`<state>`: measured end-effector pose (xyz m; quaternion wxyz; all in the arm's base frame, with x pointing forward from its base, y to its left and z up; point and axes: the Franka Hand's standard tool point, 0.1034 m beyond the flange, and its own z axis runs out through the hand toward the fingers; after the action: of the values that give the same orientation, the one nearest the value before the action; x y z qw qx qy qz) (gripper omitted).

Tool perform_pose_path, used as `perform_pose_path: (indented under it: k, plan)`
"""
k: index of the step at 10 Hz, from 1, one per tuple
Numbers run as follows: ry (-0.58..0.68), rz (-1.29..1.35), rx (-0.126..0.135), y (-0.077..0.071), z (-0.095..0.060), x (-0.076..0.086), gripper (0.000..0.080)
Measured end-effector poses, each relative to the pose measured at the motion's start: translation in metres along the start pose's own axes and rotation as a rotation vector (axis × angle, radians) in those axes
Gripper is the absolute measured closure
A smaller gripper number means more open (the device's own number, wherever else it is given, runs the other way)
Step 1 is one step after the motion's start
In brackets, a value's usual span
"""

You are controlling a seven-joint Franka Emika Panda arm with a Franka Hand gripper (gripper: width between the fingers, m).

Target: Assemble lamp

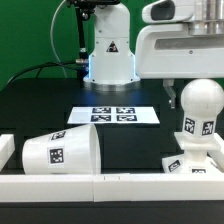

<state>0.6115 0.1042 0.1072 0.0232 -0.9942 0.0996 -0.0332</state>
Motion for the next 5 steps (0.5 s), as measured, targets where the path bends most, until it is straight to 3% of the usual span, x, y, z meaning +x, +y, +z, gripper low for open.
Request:
perform_pose_path:
  k: [3,4,5]
  plan:
    - [0.003,-0.133,0.003,0.0060,-0.0029,0.0021,0.0101]
    - [0.002,-0.131,0.003,0.0057,-0.0027,0.0019,0.0222]
    - [0.002,-0.131,0.003,0.0058,-0.0027,0.0020,0.0229]
